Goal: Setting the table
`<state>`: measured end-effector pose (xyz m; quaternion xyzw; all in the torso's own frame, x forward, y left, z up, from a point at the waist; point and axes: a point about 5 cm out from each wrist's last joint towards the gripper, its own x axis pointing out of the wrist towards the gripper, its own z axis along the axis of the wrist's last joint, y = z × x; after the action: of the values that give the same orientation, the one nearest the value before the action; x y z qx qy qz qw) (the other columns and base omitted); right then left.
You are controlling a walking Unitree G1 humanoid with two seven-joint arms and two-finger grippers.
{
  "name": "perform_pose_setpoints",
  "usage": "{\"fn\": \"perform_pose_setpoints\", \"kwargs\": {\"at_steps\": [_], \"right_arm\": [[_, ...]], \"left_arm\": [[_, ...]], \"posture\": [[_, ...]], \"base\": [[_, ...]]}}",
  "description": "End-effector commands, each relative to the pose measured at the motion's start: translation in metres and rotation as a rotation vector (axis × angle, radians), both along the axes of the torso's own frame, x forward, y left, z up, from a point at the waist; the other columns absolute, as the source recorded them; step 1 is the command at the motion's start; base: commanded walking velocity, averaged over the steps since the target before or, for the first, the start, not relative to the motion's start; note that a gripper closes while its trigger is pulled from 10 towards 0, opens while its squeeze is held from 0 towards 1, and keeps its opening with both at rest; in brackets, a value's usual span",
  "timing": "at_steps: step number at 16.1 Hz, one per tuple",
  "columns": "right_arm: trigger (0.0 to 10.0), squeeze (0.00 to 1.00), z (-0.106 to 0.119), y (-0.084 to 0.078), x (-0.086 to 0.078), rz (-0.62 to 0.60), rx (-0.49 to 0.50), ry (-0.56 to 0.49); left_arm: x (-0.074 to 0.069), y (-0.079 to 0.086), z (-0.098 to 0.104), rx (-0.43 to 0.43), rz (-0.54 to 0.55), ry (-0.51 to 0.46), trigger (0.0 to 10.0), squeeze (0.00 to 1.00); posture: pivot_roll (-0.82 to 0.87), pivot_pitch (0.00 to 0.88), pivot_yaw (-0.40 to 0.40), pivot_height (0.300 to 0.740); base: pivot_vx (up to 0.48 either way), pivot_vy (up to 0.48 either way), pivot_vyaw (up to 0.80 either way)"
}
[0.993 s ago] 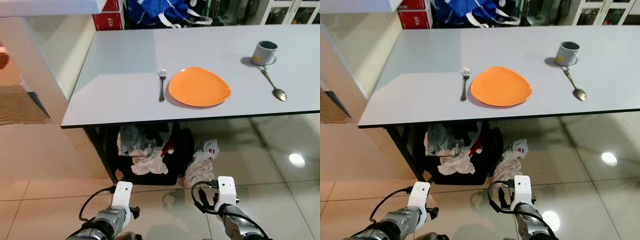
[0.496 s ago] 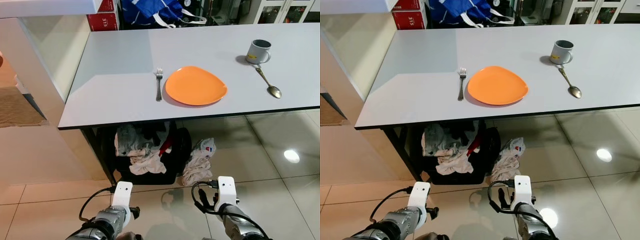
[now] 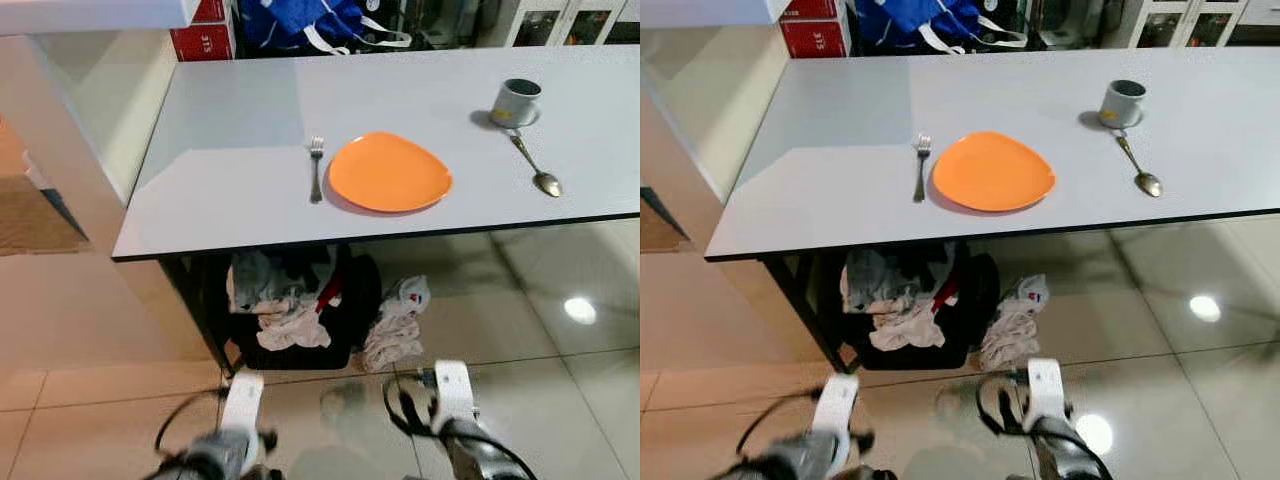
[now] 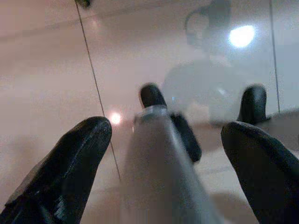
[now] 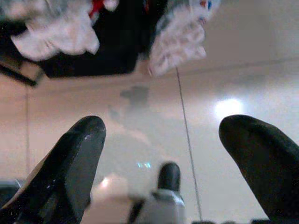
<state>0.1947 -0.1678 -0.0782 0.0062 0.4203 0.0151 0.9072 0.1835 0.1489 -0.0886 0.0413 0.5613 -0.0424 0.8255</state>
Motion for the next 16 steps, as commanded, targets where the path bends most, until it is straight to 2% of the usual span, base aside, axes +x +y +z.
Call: {"fn": "perform_pose_setpoints", "kwargs": {"at_steps": [1, 16], "right_arm": [[10.0, 0.0, -0.0003, 0.0001, -0.0001, 0.008, -0.01, 0.009], [10.0, 0.0, -0.0016, -0.0075, -0.0027, 0.022, -0.022, 0.037]], "left_arm": [[0.0039, 0.0022, 0.0019, 0.008, -0.016, -0.017, 10.0, 0.0], [0.0094, -0.0058, 0.0043, 0.001, -0.066, -0.046, 10.0, 0.0]], "posture": [[-0.16, 0.003, 0.027, 0.727], [-0.16, 0.0, 0.024, 0.727]], "base": [[0.0, 0.0, 0.0], [0.0, 0.0, 0.0]]}}
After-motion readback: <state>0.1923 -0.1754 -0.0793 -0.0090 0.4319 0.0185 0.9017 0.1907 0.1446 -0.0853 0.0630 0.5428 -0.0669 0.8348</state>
